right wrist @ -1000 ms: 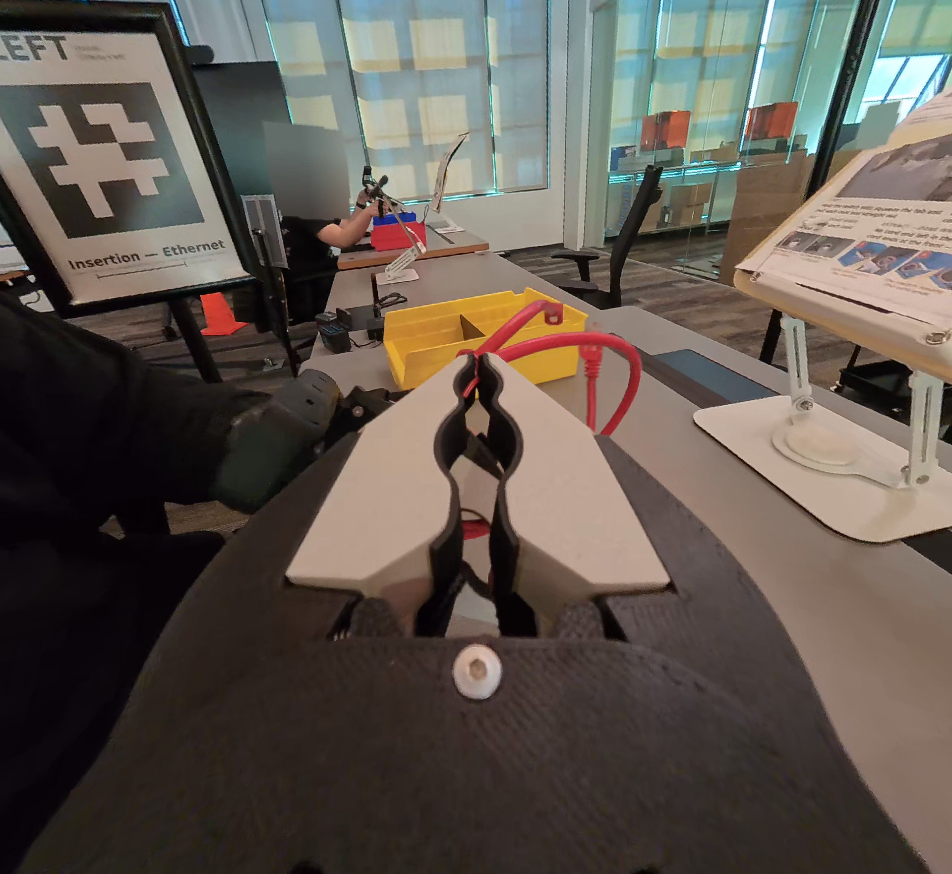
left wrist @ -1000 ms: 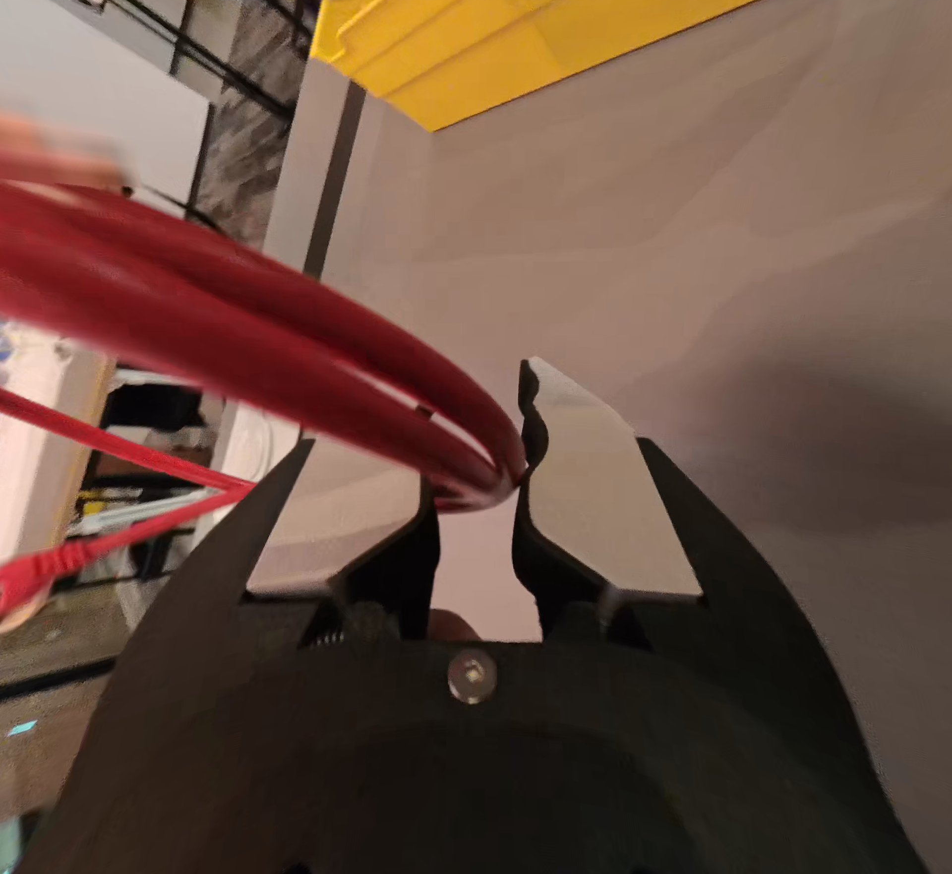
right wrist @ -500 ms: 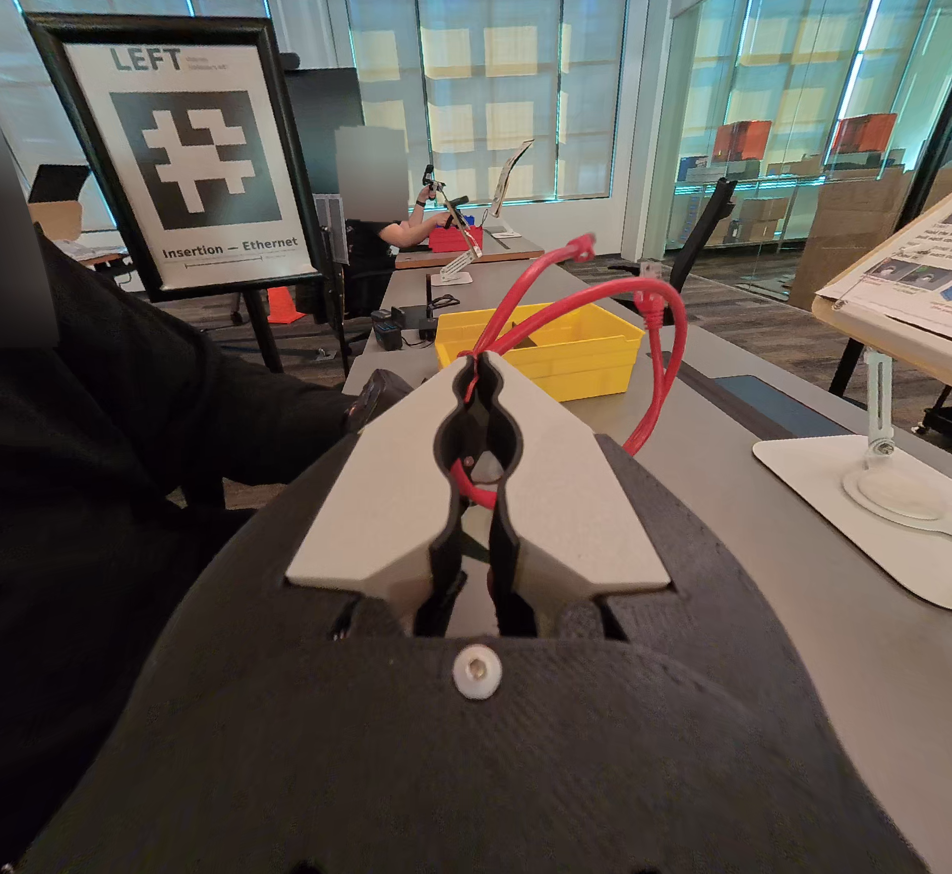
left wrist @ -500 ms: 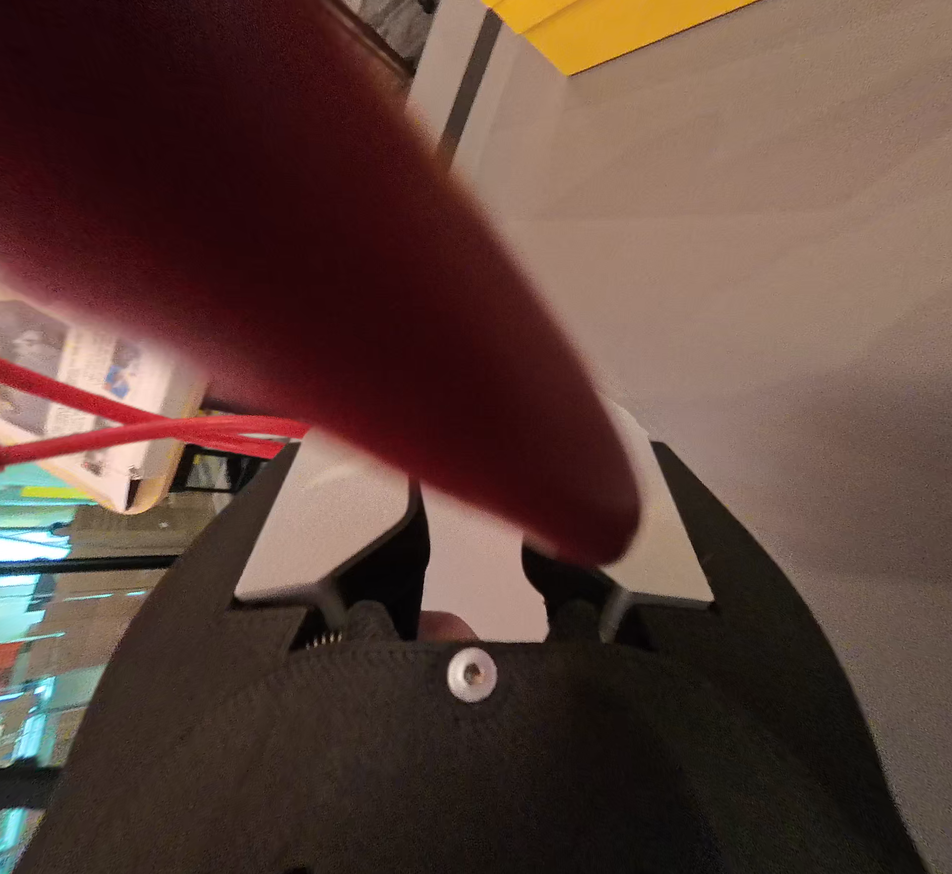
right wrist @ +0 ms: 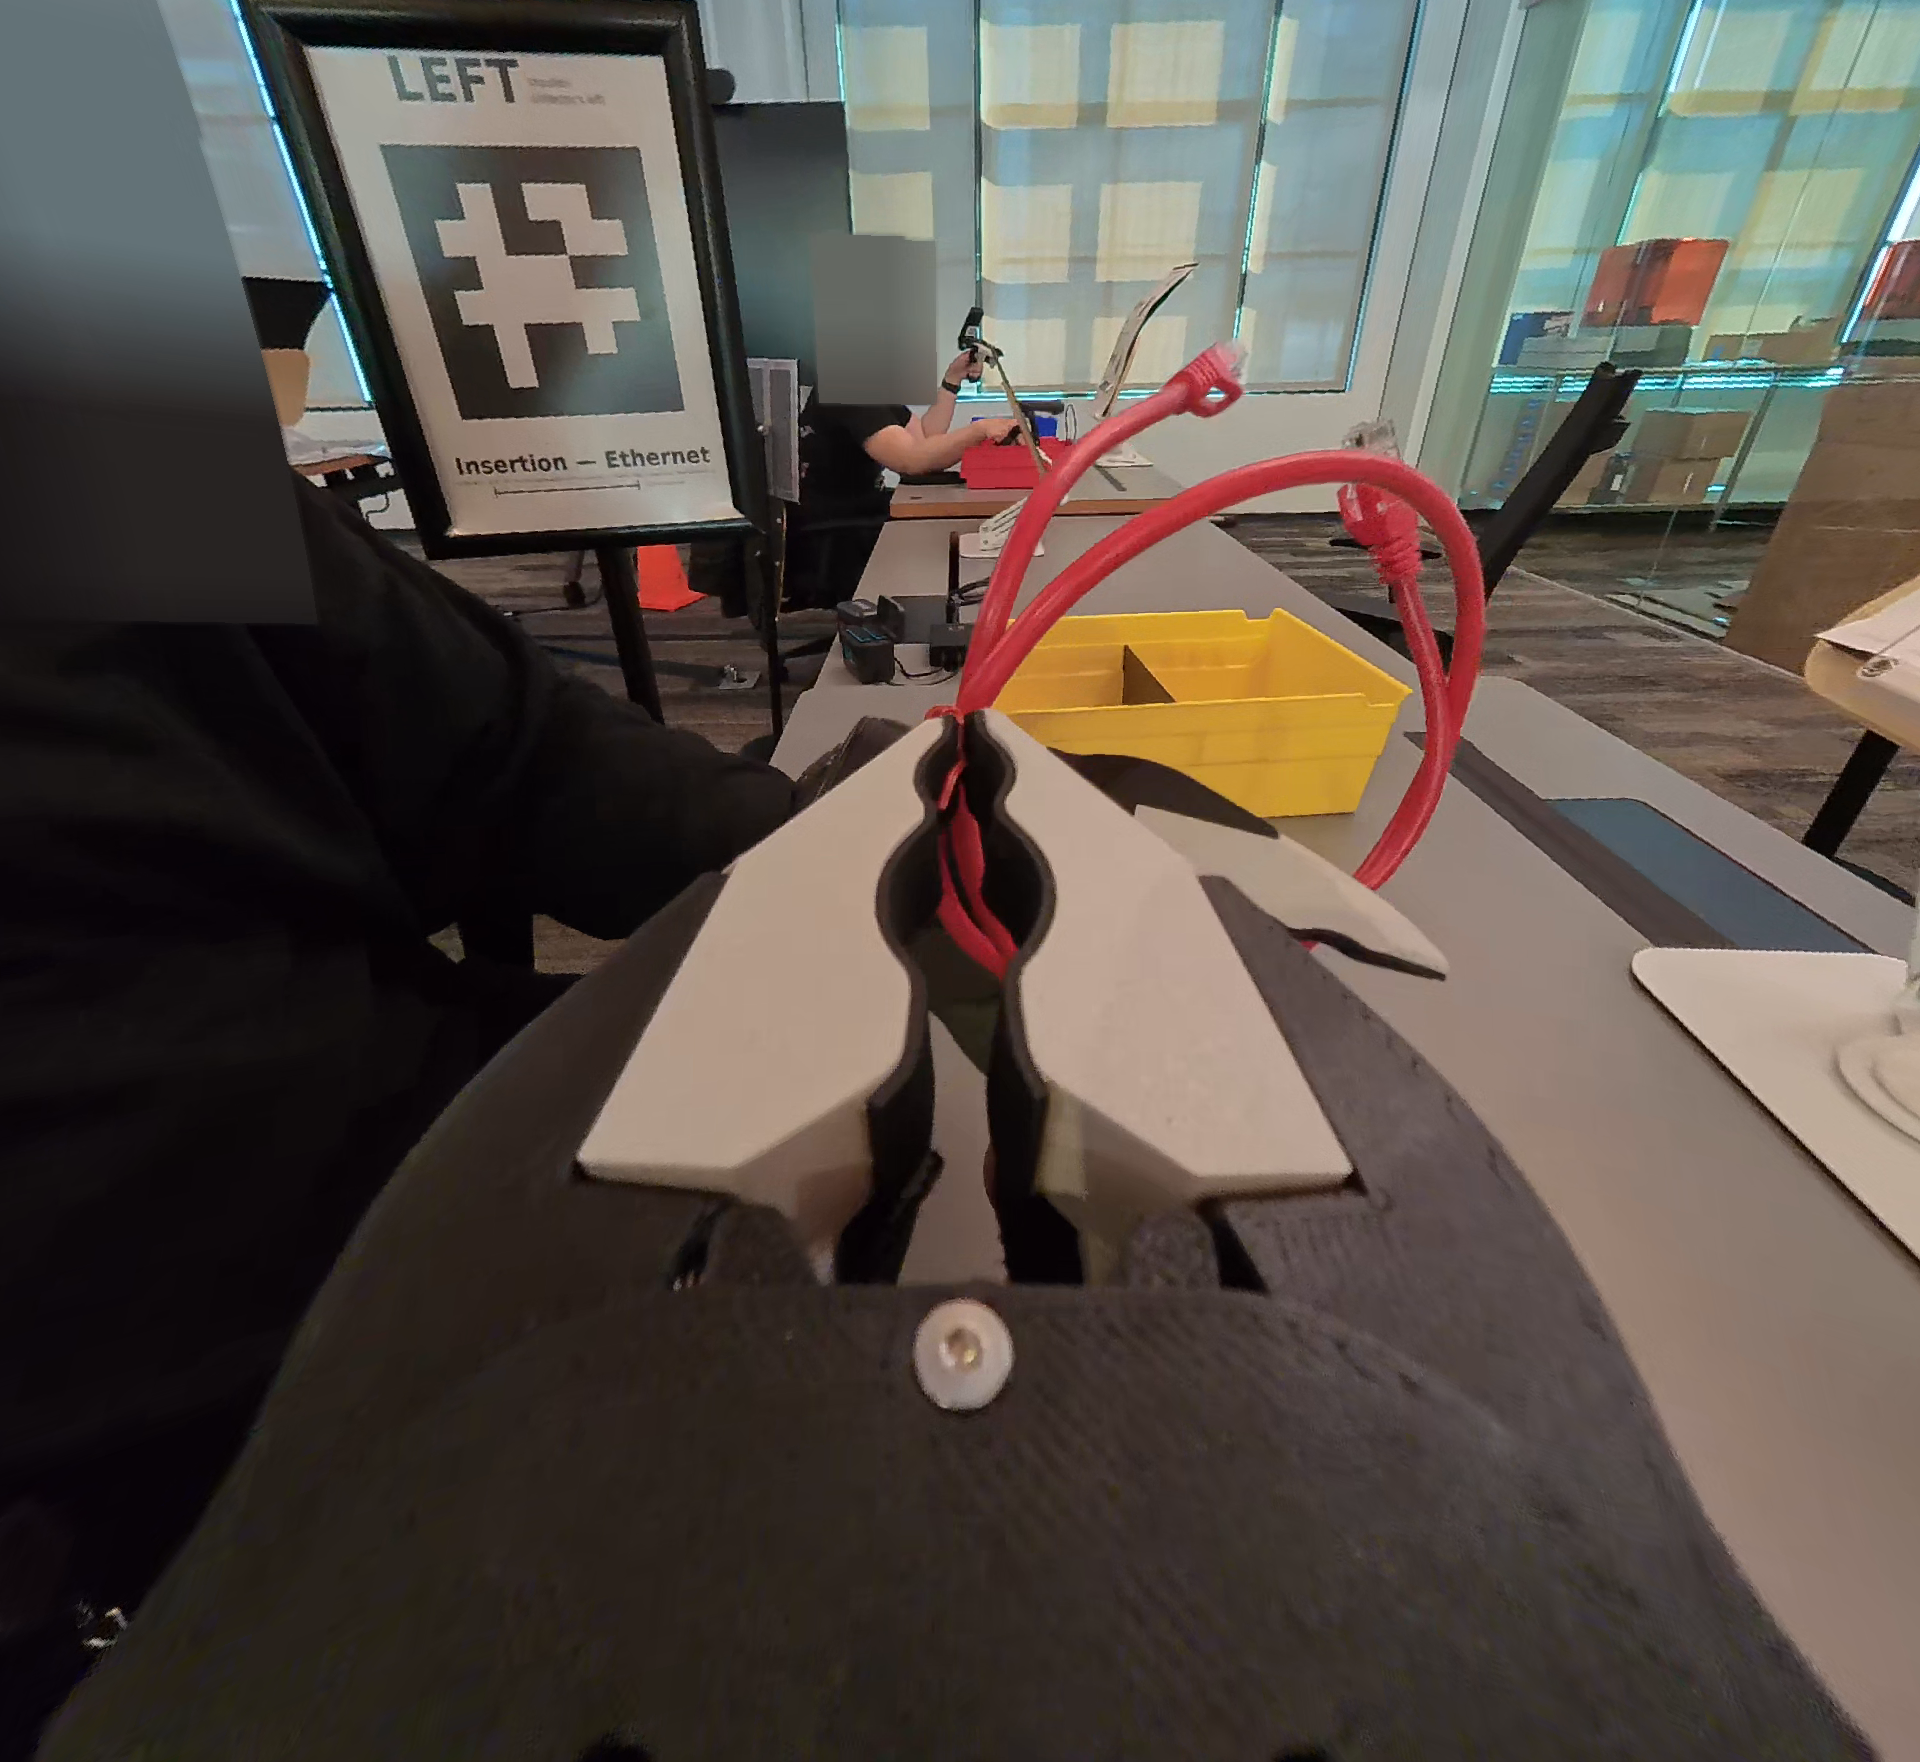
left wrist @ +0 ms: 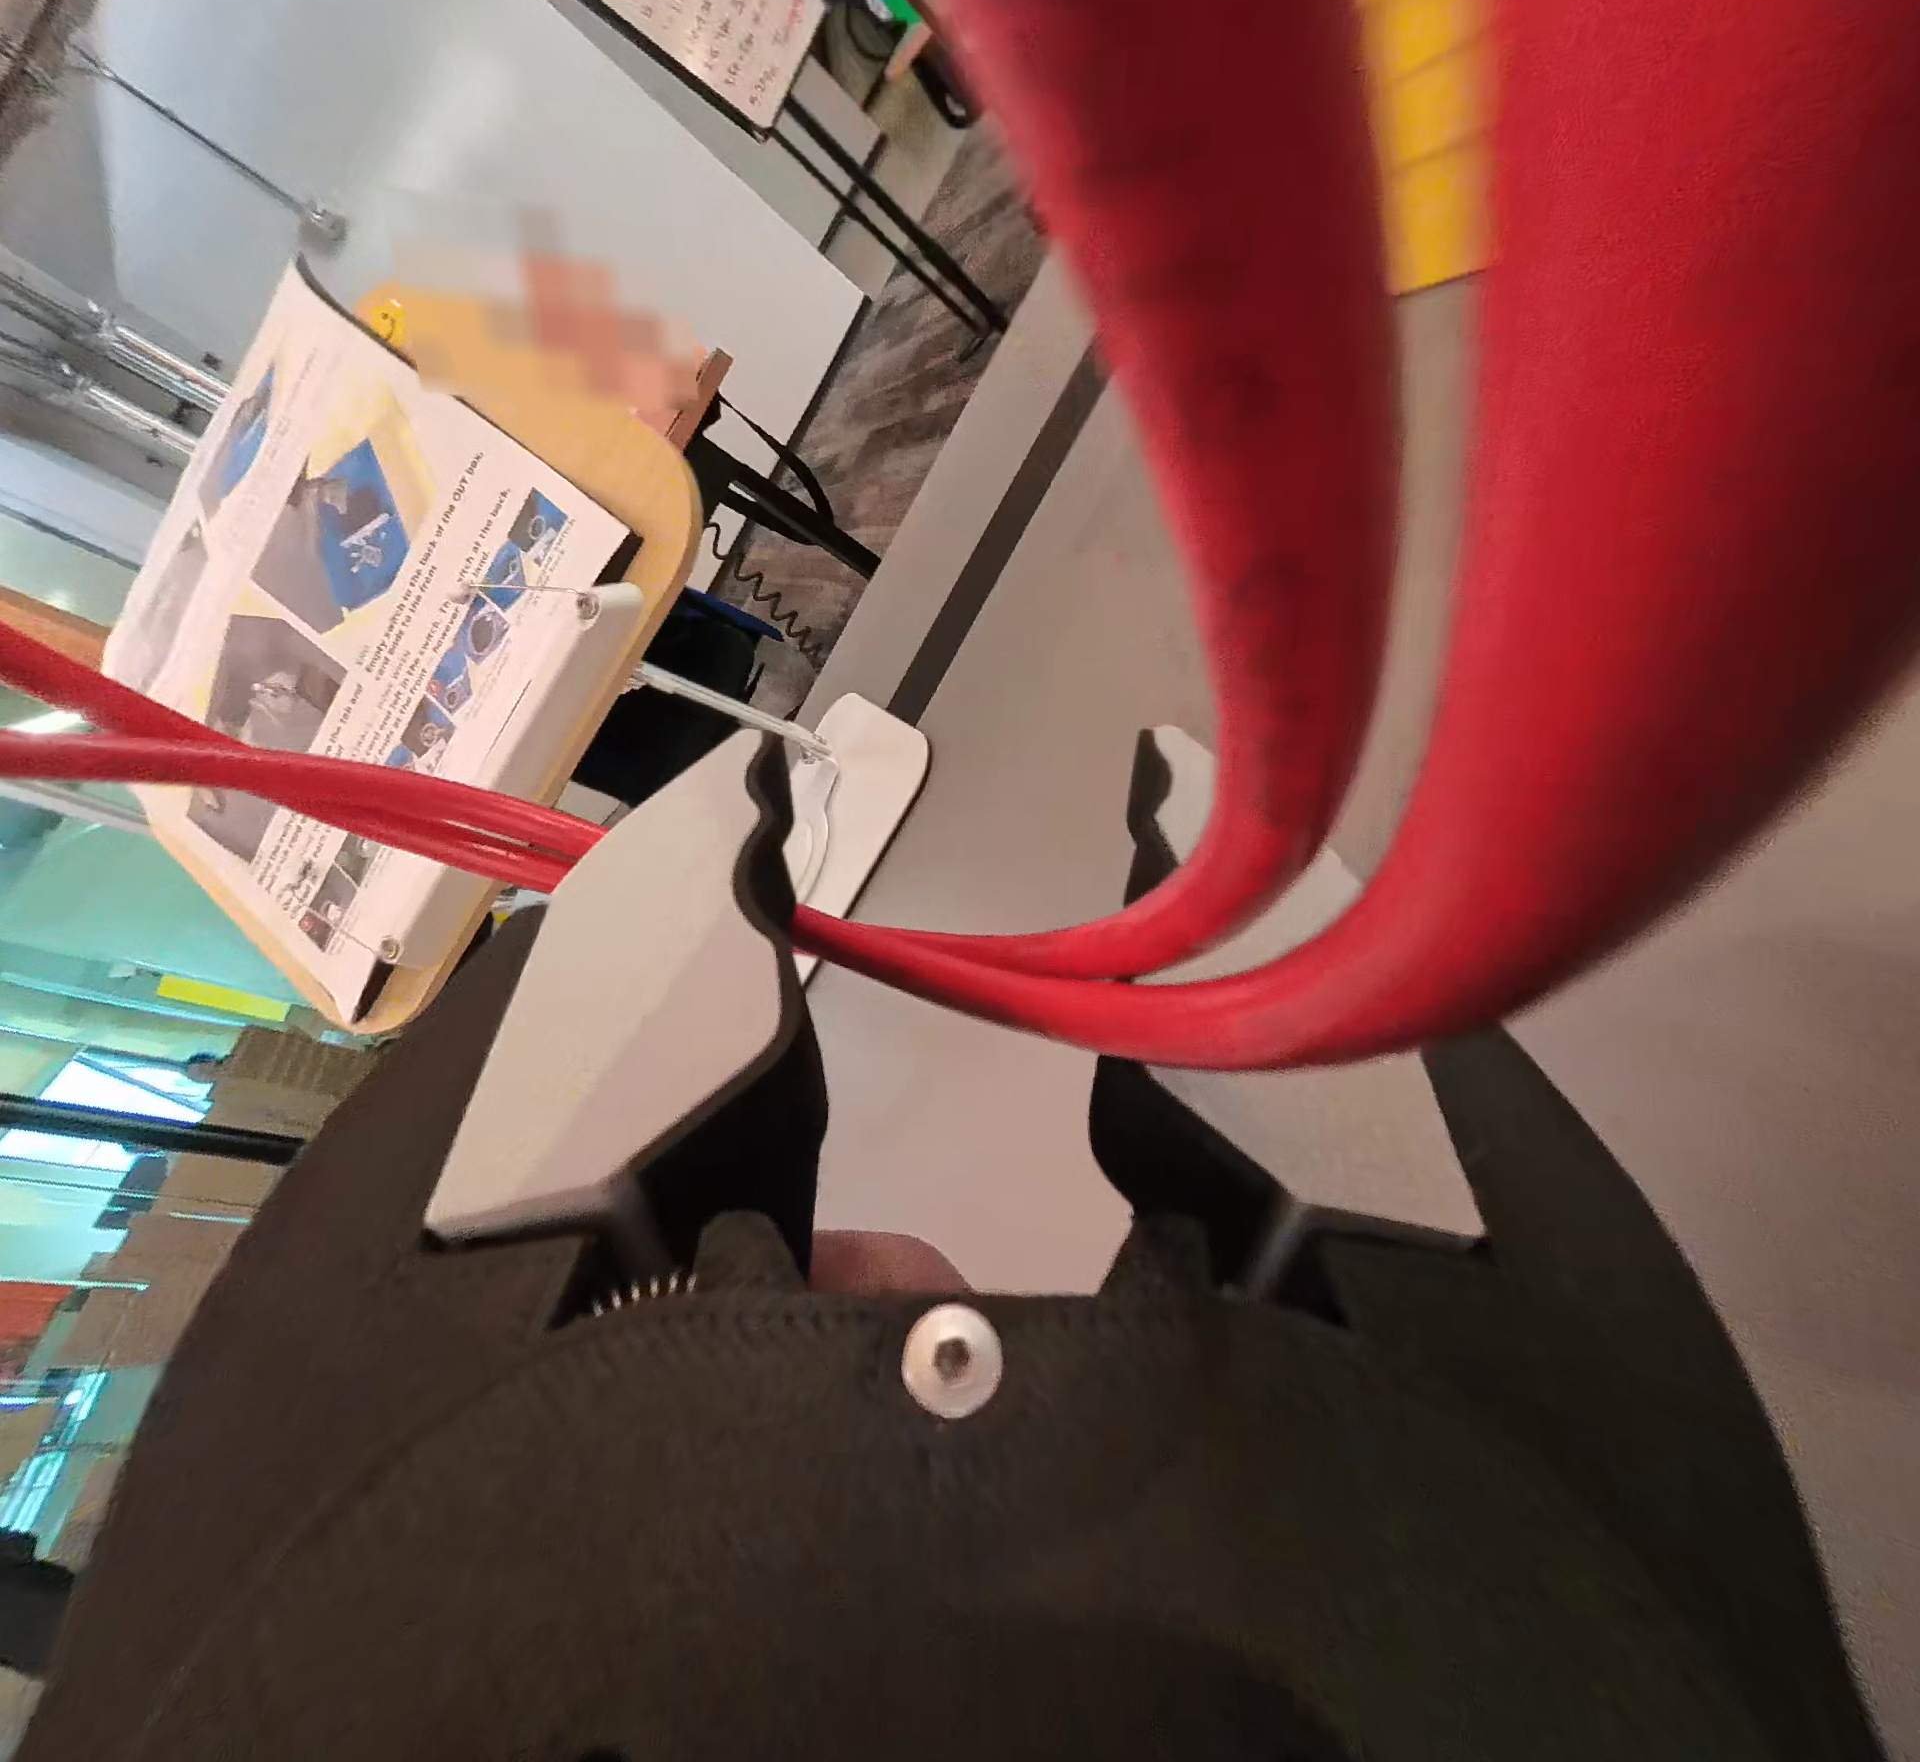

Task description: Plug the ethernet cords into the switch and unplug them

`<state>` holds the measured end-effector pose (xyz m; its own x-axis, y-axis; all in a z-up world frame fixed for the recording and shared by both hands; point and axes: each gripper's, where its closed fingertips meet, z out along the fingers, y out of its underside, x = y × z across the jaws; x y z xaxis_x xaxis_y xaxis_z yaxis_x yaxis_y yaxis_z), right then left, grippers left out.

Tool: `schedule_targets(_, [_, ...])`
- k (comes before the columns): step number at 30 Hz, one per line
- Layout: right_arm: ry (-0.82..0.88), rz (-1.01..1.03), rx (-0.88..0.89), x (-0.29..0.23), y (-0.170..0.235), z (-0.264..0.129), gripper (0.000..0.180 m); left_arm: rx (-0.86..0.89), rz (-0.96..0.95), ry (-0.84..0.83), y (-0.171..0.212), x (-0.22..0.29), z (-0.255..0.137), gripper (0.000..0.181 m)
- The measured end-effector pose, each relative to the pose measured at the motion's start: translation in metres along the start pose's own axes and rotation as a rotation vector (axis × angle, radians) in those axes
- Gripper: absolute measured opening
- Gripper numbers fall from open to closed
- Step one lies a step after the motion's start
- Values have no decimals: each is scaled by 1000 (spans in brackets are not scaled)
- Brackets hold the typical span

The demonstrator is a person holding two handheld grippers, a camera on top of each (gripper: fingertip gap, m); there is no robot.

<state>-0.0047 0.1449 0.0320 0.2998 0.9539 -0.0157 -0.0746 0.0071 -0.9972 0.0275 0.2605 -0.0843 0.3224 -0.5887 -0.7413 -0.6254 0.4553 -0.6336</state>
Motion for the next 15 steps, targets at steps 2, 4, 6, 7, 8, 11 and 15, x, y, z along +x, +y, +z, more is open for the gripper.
schedule_targets(2, [-4, 4, -3, 0, 1, 0, 0, 0, -35, 16, 3, 0, 1, 62])
schedule_targets(4, [-13, 9, -4, 0, 3, -1, 0, 8, -72, 12, 4, -3, 1, 64])
schedule_targets(6, [-31, 6, -17, -3, 5, -1, 0, 24, -77, -13, 3, -7, 1, 65])
schedule_targets(7, [-39, 2, -23, -5, 5, -1, 0, 33, -88, -39, 3, -12, 0, 65])
schedule_targets(8, [-46, -3, -27, -7, 6, -1, 0, 51, -81, -89, 1, -18, -2, 65])
schedule_targets(11, [-43, -17, -32, -7, 6, -1, 0, 65, 2, -167, 0, -27, -5, 68])
schedule_targets(15, [-13, -7, 1, 0, 3, -6, 0, 70, 52, -184, 11, -31, -3, 71])
